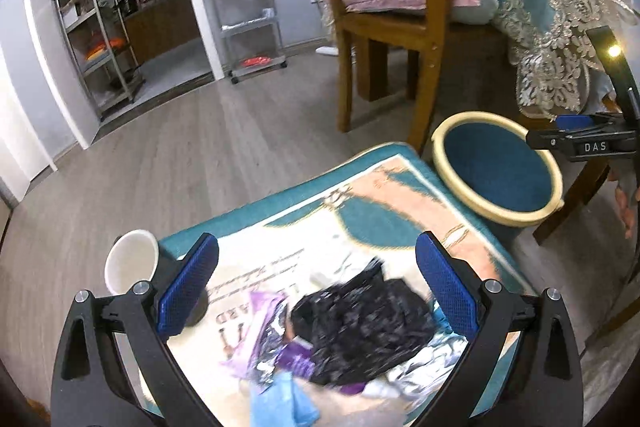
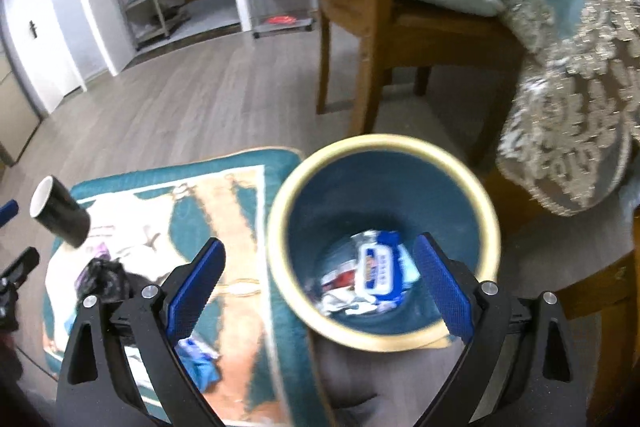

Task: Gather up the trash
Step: 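Move both tools back over the trash pile, then grasp the black plastic bag with the left tool while the right tool grasps the blue glove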

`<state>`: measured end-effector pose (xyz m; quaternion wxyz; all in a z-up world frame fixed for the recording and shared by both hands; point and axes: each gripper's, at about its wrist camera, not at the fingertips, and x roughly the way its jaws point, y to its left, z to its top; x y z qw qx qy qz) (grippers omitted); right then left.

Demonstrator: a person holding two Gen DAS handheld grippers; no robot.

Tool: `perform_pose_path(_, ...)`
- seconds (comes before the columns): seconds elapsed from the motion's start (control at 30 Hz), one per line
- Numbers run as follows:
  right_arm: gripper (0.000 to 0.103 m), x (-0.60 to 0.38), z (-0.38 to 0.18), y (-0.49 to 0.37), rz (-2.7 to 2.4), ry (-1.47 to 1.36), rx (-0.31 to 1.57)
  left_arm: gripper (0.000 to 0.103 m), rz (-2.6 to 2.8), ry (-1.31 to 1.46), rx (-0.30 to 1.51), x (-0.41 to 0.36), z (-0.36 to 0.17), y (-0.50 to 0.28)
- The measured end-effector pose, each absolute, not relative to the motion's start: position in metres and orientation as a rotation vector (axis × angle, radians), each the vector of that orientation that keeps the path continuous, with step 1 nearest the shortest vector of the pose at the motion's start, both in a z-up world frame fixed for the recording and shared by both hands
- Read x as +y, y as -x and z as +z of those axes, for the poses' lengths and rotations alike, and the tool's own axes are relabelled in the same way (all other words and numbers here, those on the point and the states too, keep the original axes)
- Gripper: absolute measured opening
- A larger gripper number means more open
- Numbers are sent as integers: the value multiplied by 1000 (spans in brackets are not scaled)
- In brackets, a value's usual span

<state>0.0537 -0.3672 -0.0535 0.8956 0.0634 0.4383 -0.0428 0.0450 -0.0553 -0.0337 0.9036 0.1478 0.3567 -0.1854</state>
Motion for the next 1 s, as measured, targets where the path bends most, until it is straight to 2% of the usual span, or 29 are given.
perform_pose_path(0.33, 94, -307, -78, -41, 112, -204, 1016, 97, -320, -342, 800, -23, -56, -47)
perform_pose_path(0.7, 93, -264, -133, -19, 119, -203, 1167, 97, -315, -217, 937, -14, -93, -47)
perform_pose_path(0.73, 89, -263, -134, -19, 132, -196, 1177, 97, -319, -222, 943, -14, -95, -47)
perform_pose_path(0.8, 70, -256, -142, -20, 170, -182, 1215, 97, -321, -249, 965, -16, -101, -47)
perform_pose_path(0.83, 64, -253, -147, -21, 179, -174, 1242, 97, -320, -258, 974, -16, -104, -48)
perform_pose_path(0.9, 42, -248, -155, -20, 192, -167, 1282, 97, -323, -265, 987, -17, -108, -49)
perform_pose_path(0.93, 41, -248, -157, -21, 198, -168, 1289, 97, -334, -260, 994, -18, -110, -50)
perform_pose_path(0.97, 36, -247, -155, -22, 201, -165, 1282, 97, -344, -255, 999, -19, -111, -51)
perform_pose_path(1.0, 19, -246, -153, -23, 204, -163, 1270, 96, -361, -247, 1010, -21, -113, -51)
